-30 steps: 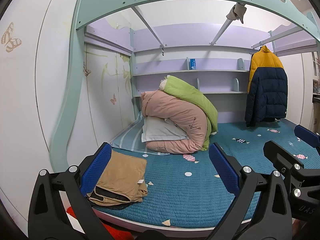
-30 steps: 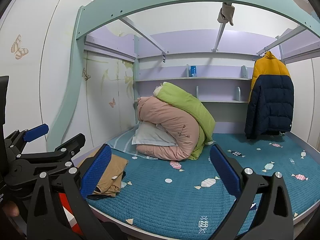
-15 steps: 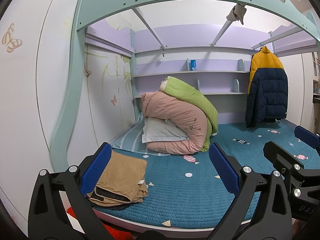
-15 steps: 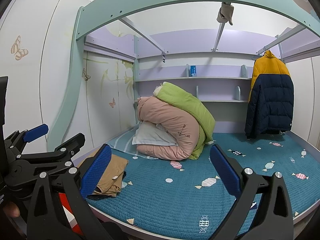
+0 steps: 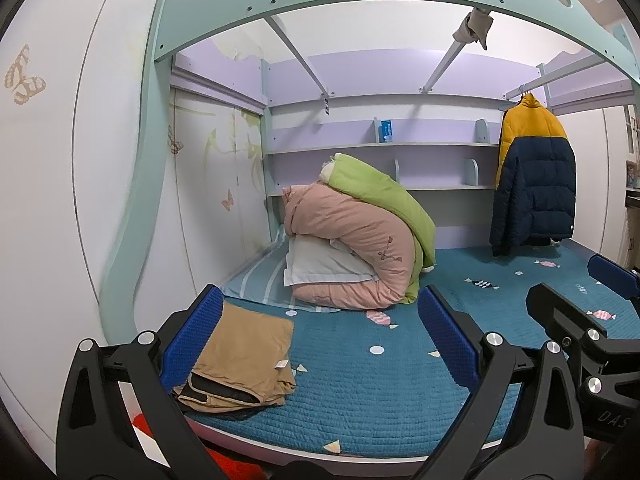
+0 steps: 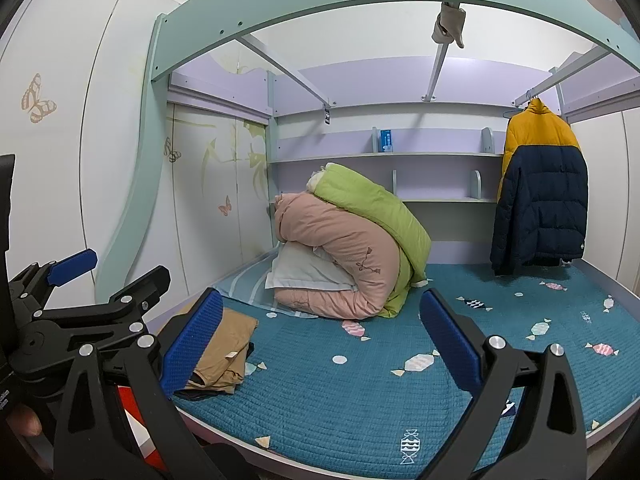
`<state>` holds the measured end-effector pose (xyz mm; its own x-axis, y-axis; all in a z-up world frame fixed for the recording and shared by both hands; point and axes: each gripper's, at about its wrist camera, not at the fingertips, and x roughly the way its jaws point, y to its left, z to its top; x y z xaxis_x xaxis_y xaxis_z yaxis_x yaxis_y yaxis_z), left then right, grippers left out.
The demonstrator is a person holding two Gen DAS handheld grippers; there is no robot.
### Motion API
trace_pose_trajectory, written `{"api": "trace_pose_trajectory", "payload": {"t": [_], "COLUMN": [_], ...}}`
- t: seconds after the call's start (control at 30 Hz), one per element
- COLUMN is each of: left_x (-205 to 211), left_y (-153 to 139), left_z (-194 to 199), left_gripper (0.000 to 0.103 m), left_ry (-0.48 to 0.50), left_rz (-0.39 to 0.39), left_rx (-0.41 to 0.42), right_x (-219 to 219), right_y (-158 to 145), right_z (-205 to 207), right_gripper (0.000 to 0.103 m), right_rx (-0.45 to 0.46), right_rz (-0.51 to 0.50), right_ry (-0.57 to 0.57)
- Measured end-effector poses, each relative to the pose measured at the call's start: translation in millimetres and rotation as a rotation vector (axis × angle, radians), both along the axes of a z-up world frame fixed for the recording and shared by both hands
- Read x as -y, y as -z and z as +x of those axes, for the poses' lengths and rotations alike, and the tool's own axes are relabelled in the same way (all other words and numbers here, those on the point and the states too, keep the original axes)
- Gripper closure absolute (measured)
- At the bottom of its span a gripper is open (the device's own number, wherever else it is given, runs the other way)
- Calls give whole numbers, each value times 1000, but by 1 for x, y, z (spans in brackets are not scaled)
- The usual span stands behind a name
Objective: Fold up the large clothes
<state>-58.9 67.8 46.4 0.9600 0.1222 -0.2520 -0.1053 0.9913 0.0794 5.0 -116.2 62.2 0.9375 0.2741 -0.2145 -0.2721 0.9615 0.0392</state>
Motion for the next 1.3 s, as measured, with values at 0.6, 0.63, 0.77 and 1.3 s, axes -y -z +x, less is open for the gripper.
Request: {"api": "trace_pose_trajectory", "payload": {"t": [0.6,0.63,0.77,1.3], "left_x": [0,0,0,-1], "left_y": [1,1,1,2], "left_z": [-1,-1,-1,-1], "left_gripper": [5,5,5,5], "left_ry": [-3,-2,-2,-4], "left_rz": [1,1,1,2], "left_rx": [4,4,3,5], "right_x": [-7,-8,-8,-11], "right_y": [2,2,2,2], "right_z": [-5,-6,-6,-7], "right_gripper": [8,8,8,8], "right_rx": [-5,-5,-6,-8], "right_rz": [6,7,7,8], "right_ry": [11,11,11,14]}}
